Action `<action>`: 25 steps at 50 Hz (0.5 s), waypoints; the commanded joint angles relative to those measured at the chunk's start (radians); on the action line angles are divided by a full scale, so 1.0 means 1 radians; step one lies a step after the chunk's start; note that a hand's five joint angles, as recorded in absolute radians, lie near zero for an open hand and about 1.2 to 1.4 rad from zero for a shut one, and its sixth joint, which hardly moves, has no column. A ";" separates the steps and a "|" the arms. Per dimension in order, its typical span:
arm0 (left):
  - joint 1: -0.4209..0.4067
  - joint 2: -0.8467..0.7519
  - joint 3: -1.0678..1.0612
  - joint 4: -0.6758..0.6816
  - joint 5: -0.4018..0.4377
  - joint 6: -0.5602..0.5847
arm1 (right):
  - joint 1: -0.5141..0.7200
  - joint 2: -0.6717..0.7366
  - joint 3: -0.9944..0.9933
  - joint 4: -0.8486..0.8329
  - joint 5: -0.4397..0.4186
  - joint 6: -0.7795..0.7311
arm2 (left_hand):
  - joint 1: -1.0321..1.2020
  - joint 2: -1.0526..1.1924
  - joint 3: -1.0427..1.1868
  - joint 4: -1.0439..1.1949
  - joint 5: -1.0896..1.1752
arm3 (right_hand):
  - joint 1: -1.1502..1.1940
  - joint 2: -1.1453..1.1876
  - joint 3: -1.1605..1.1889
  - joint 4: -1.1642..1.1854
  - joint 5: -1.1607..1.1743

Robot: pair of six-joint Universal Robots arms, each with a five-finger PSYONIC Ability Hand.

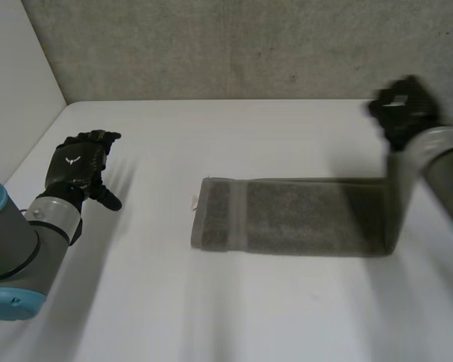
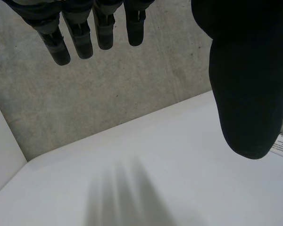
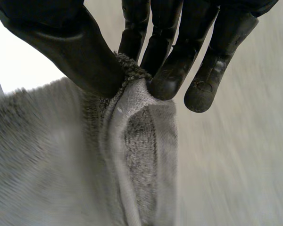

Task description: Fold the towel.

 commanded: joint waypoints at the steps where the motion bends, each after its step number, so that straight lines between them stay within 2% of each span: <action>1: 0.001 0.000 -0.004 0.000 0.000 0.000 | 0.391 0.145 -0.022 -0.065 -0.009 -0.007 | 0.029 0.033 0.032 0.033 0.018 | 0.067 0.074 0.056 0.059 0.069; 5: -0.002 -0.002 -0.006 0.000 0.002 0.000 | 0.508 0.281 -0.038 -0.086 -0.006 -0.024 | 0.029 0.033 0.032 0.033 0.018 | 0.067 0.074 0.056 0.059 0.069; 9: -0.010 -0.008 -0.006 0.000 0.002 0.002 | 0.535 0.344 -0.055 -0.075 0.007 -0.062 | 0.029 0.033 0.032 0.033 0.018 | 0.067 0.074 0.056 0.059 0.069; 10: -0.010 -0.008 -0.006 0.000 0.002 0.002 | 0.542 0.358 -0.055 -0.075 0.011 -0.071 | 0.029 0.033 0.032 0.033 0.018 | -0.200 -0.193 -0.211 -0.207 -0.198; 11: -0.016 -0.011 -0.004 0.000 0.003 0.002 | 0.542 0.358 -0.055 -0.075 0.011 -0.071 | 0.029 0.033 0.032 0.033 0.018 | -0.202 -0.195 -0.213 -0.210 -0.200; 12: -0.022 -0.012 -0.003 0.002 0.003 0.002 | 0.543 0.354 -0.050 -0.076 0.015 -0.073 | 0.029 0.033 0.032 0.033 0.018 | -0.830 -0.823 -0.841 -0.838 -0.828; 13: -0.022 -0.012 -0.003 0.002 0.003 0.002 | 0.533 0.343 -0.036 -0.088 0.015 -0.067 | 0.029 0.033 0.032 0.033 0.018 | -1.155 -1.148 -1.166 -1.162 -1.153; 16: -0.040 -0.014 0.010 0.002 0.003 0.002 | 0.522 0.315 -0.026 -0.095 0.024 -0.048 | 0.029 0.033 0.032 0.033 0.018 | -1.155 -1.148 -1.166 -1.162 -1.153; 18: -0.051 -0.011 0.016 0.002 0.003 0.002 | 0.487 0.190 0.025 -0.112 0.030 0.043 | 0.029 0.033 0.032 0.033 0.018 | -1.155 -1.148 -1.166 -1.162 -1.153; 19: -0.065 -0.009 0.028 0.002 0.003 0.000 | 0.486 0.190 0.025 -0.112 0.030 0.044 | 0.029 0.033 0.032 0.033 0.018 | -1.155 -1.148 -1.166 -1.162 -1.153; 21: -0.085 -0.008 0.045 0.000 0.002 -0.003 | 0.399 0.084 0.091 -0.119 0.021 0.192 | 0.029 0.033 0.032 0.033 0.018 | -1.155 -1.148 -1.166 -1.162 -1.153; 22: -0.111 -0.008 0.066 0.000 -0.002 -0.006 | 0.399 0.084 0.091 -0.119 0.021 0.193 | 0.029 0.033 0.032 0.033 0.018 | -1.155 -1.148 -1.166 -1.162 -1.153; 25: -0.172 -0.011 0.109 0.000 -0.006 -0.008 | 0.320 0.024 0.149 -0.113 0.015 0.330 | 0.029 0.033 0.032 0.033 0.018 | -1.155 -1.148 -1.166 -1.162 -1.153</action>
